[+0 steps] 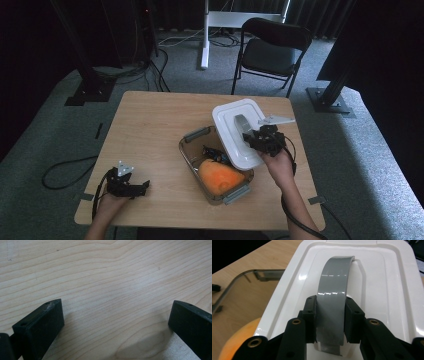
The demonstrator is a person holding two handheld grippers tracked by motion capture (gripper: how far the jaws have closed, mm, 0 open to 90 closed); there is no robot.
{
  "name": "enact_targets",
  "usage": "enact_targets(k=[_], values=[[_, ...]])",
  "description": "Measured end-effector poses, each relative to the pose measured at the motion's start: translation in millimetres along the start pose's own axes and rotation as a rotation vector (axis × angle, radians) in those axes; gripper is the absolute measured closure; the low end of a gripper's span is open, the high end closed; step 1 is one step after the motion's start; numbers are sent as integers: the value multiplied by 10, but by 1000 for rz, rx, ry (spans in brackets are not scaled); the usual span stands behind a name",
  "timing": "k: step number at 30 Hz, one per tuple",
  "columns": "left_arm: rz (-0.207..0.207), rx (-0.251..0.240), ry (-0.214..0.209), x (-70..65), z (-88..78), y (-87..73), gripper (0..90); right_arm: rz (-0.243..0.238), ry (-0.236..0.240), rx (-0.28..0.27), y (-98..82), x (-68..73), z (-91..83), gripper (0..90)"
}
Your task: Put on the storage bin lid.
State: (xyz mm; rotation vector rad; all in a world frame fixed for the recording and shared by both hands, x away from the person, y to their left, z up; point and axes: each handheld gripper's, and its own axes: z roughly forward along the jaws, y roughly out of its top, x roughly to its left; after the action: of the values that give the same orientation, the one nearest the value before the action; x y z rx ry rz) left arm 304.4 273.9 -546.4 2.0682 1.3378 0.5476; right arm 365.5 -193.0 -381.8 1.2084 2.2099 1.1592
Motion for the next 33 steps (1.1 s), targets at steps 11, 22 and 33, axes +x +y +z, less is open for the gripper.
enact_targets(k=[11,22,33], values=[[-3,0,-1,-2,0,0,5,-23,78,-18,-33,313,2,675],[0,3,-1,0,-2,0,5,-77,167,4,-131,659,49,676],[0,3,-1,0,-2,0,5,-89,230,33,-233,843,147,678]])
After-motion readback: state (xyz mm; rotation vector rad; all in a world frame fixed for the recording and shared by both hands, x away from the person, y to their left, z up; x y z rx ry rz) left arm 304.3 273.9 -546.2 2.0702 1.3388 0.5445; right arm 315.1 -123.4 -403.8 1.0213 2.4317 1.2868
